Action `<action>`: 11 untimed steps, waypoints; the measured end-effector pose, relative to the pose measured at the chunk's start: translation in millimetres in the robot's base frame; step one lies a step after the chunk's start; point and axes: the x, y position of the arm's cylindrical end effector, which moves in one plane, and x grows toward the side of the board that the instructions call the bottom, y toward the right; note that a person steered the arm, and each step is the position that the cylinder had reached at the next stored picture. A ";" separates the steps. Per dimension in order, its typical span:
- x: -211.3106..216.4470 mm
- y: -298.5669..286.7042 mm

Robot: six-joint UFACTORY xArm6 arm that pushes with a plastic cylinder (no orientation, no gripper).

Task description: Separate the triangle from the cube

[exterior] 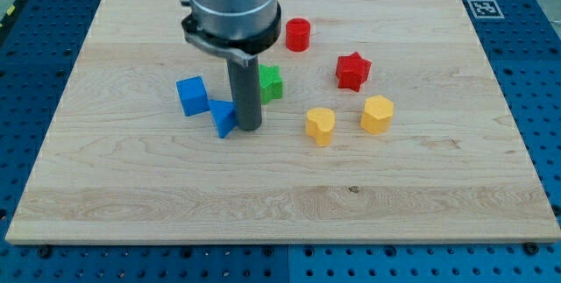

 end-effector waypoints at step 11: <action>-15.0 -63.7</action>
